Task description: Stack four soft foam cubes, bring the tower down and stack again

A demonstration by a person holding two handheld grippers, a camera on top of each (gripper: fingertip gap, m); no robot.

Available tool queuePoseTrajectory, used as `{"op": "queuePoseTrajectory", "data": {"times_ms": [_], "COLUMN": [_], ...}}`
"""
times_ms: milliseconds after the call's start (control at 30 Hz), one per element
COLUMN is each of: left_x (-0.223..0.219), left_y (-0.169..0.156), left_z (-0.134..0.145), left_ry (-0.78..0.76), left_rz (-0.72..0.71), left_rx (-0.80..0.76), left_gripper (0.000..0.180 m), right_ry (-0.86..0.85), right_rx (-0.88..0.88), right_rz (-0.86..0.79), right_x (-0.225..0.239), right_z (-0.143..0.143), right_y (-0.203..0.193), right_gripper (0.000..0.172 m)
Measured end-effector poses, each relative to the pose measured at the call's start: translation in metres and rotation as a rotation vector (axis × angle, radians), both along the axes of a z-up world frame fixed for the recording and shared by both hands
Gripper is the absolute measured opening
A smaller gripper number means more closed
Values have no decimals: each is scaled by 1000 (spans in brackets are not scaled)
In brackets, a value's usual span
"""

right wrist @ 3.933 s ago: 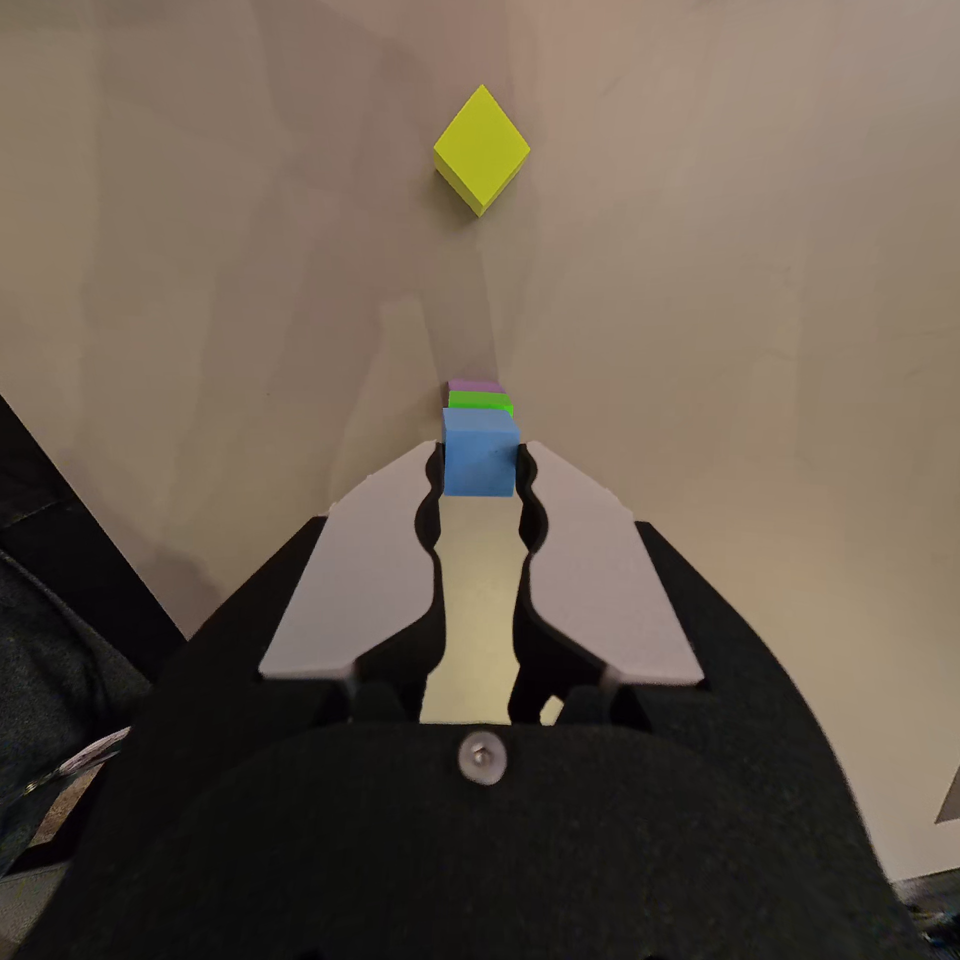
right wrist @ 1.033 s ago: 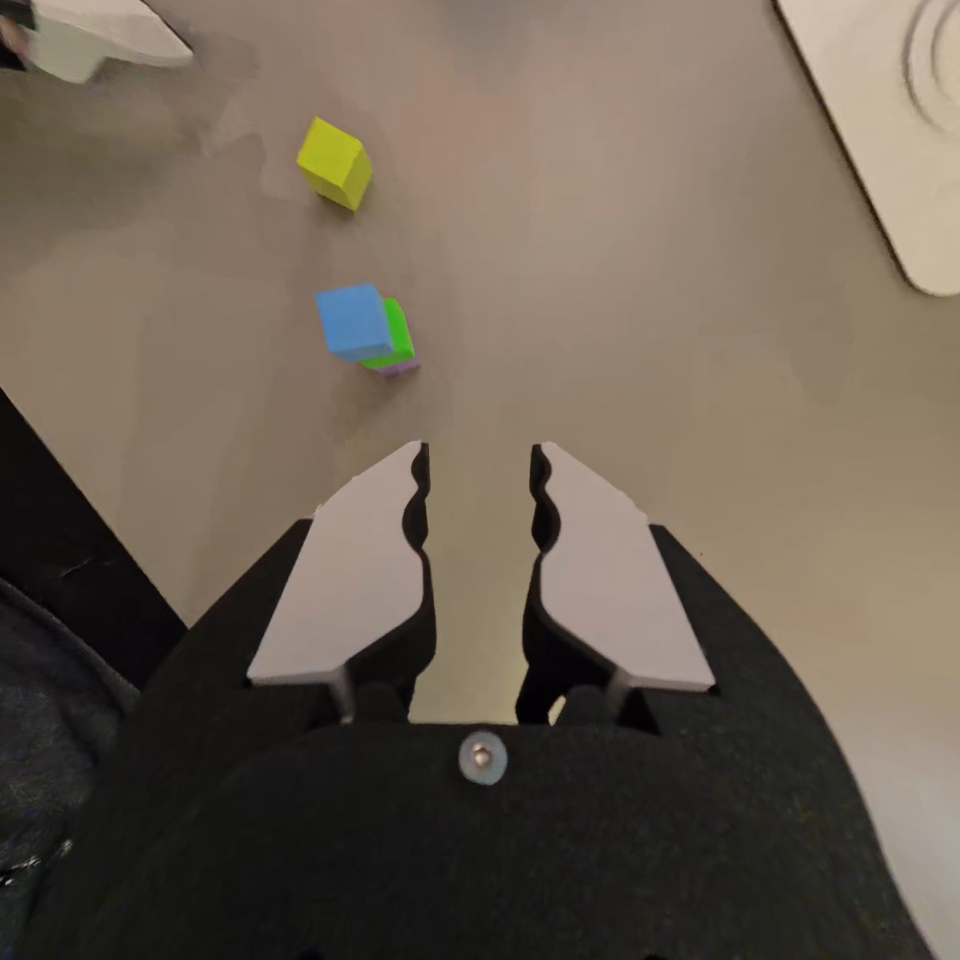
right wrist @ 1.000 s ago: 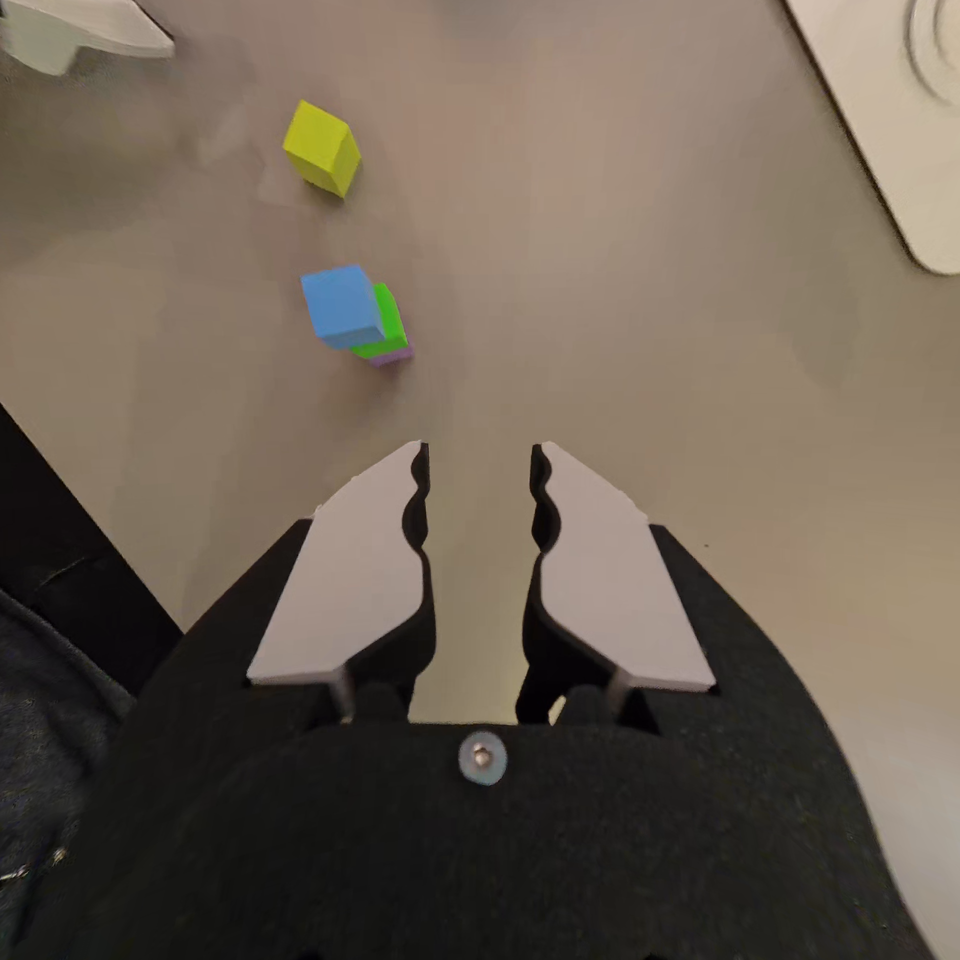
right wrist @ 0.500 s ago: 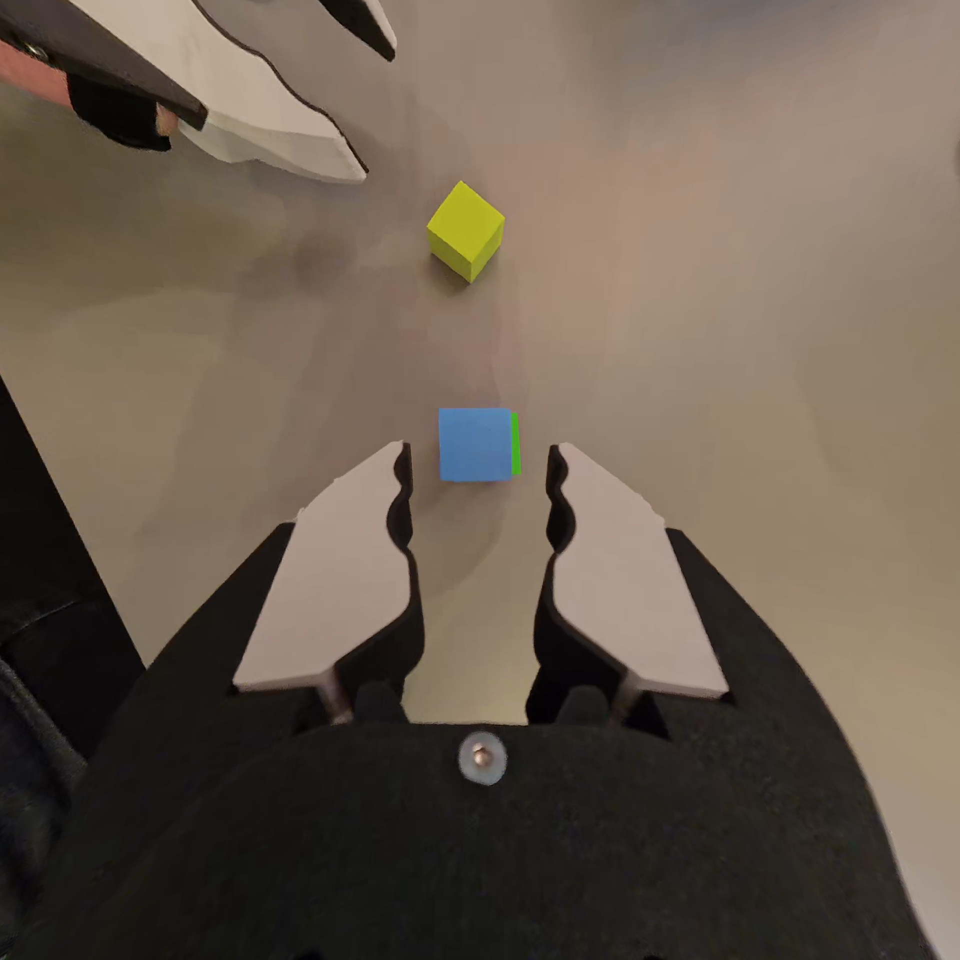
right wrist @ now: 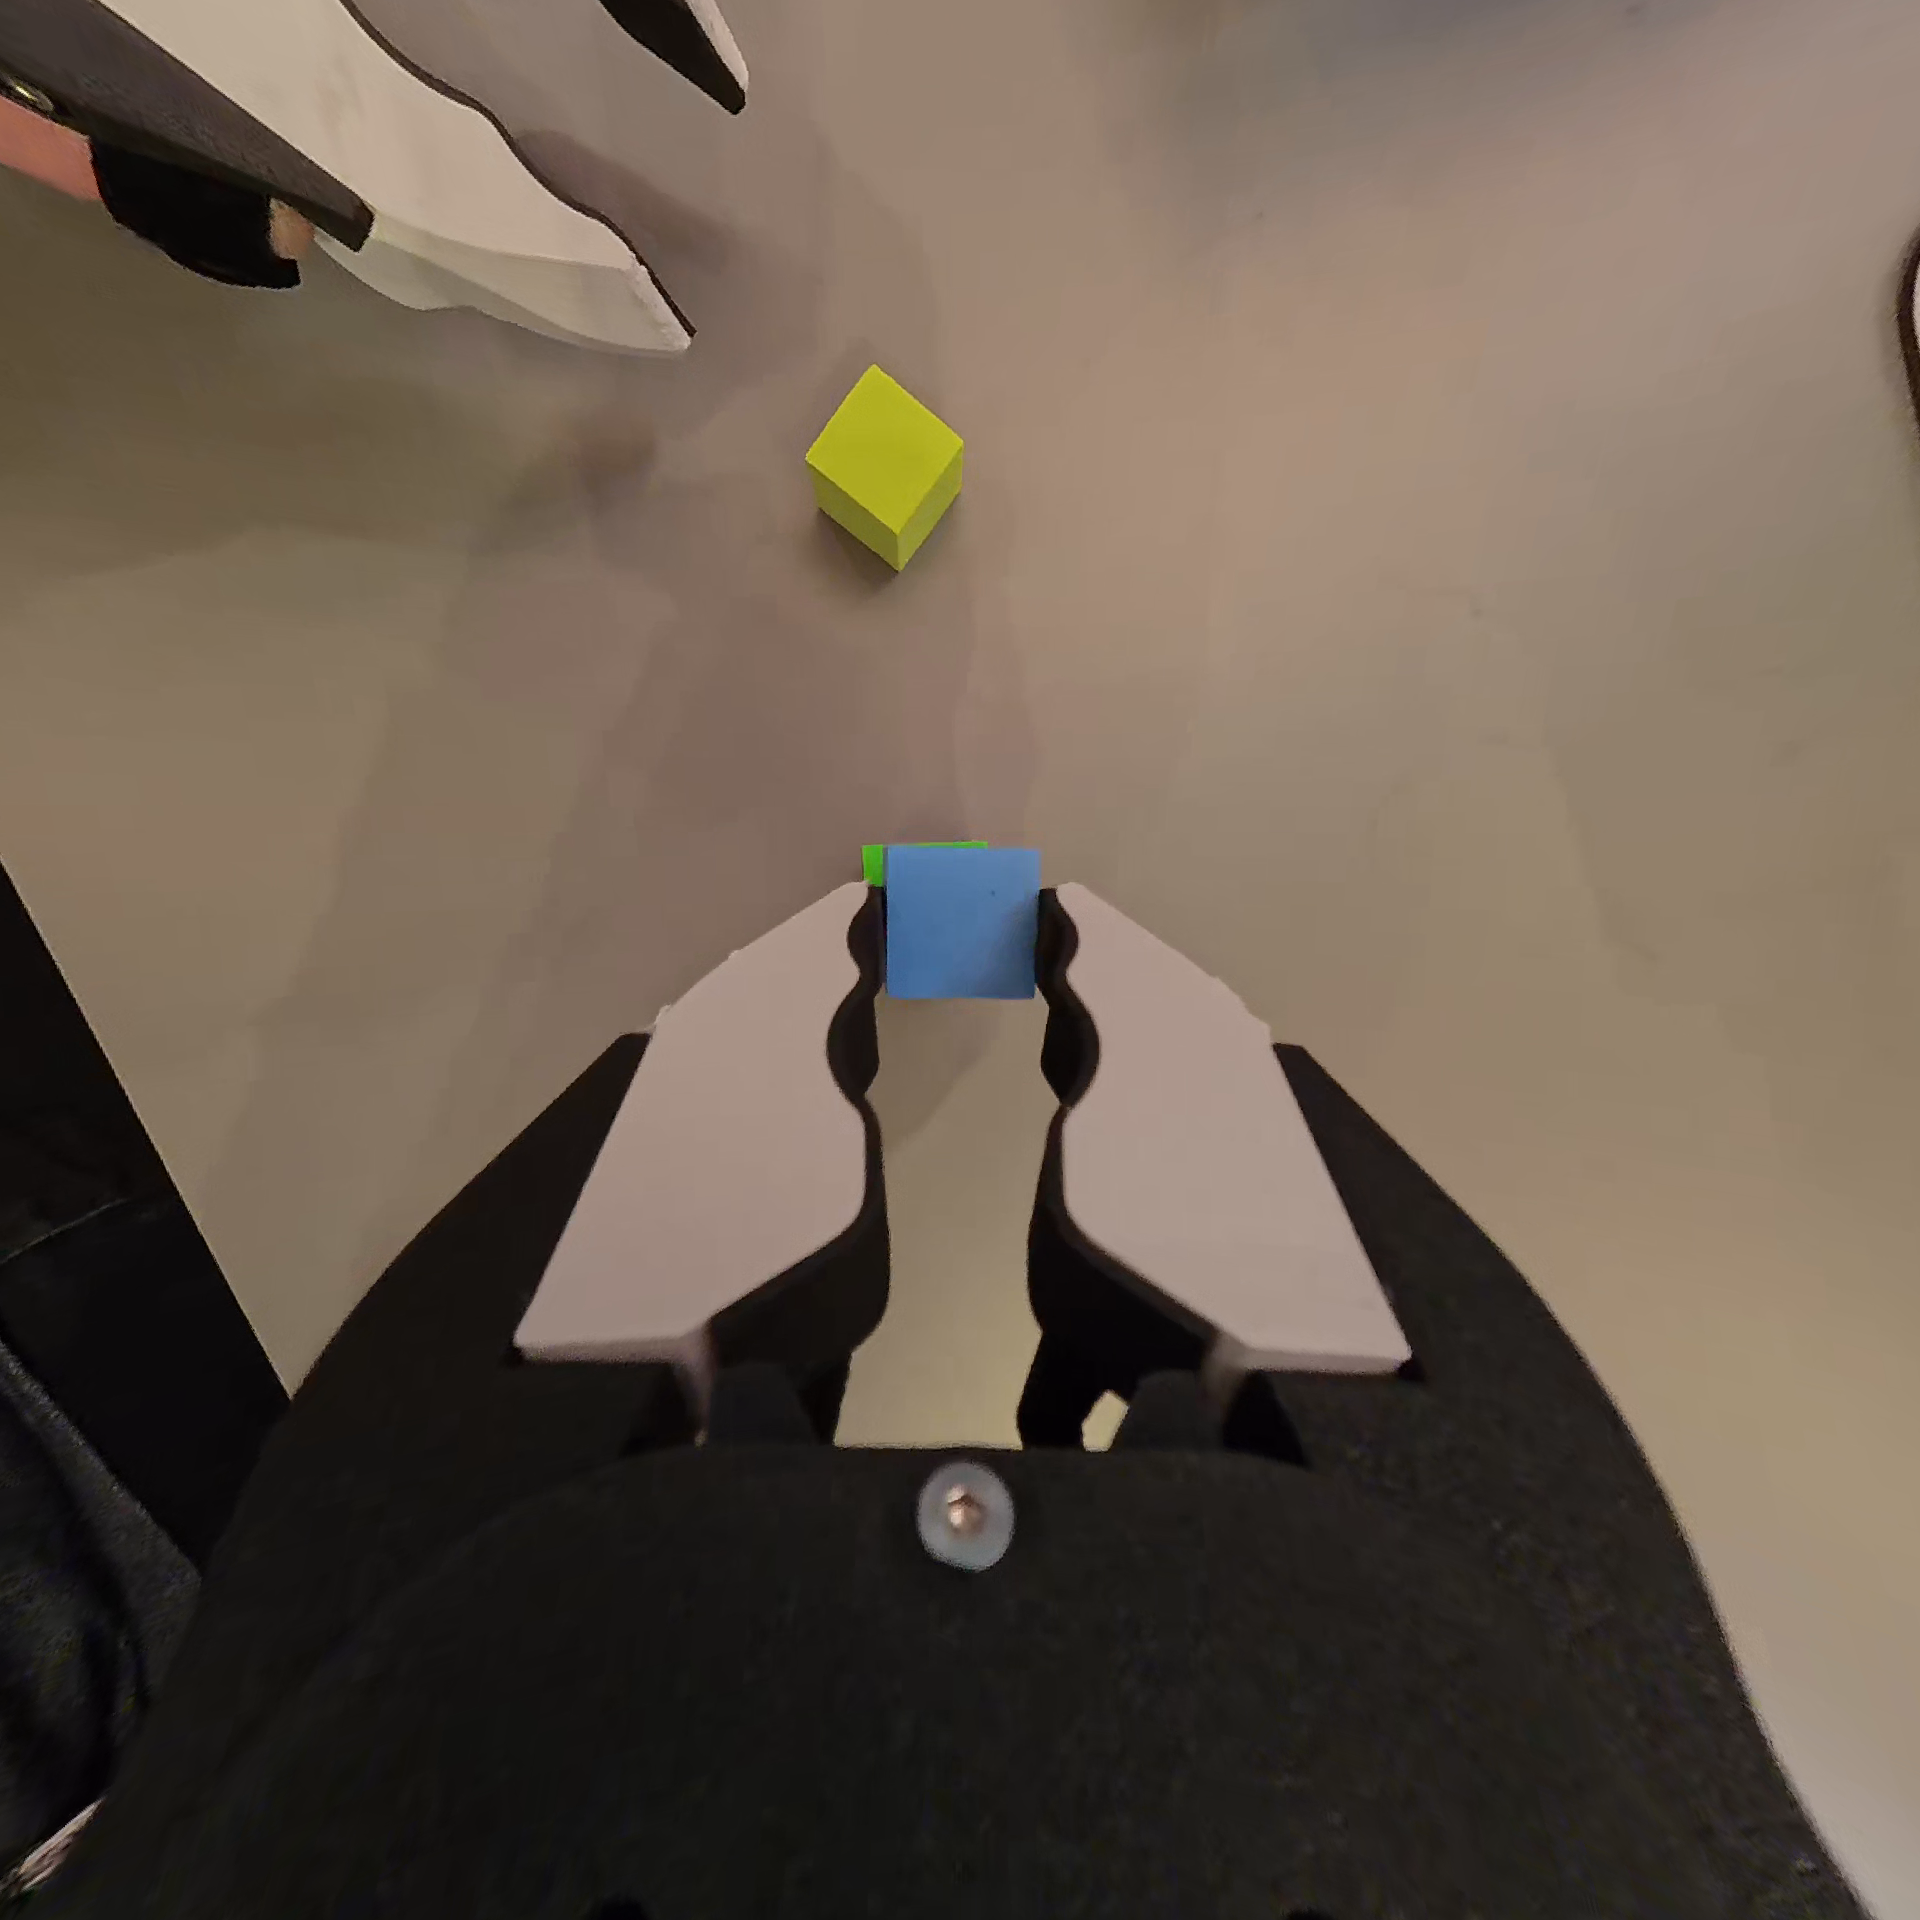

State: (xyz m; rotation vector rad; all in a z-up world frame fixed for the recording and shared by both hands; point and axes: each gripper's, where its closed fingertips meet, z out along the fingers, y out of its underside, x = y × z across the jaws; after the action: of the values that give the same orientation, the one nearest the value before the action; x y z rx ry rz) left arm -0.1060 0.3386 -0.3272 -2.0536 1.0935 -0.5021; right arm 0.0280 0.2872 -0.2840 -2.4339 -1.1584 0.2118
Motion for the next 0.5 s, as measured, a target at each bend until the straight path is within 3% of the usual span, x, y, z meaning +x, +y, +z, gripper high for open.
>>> {"op": "queuePoseTrajectory", "data": {"times_ms": [500], "left_x": [0], "left_y": [-1], "left_z": [-9], "left_ry": [23], "left_rz": [-6], "left_rx": [-21], "left_gripper": [44], "right_ry": [-21], "right_rx": [-19], "right_rz": [22], "right_x": [-3], "right_z": [-7], "right_y": [-4], "right_gripper": [27]}}
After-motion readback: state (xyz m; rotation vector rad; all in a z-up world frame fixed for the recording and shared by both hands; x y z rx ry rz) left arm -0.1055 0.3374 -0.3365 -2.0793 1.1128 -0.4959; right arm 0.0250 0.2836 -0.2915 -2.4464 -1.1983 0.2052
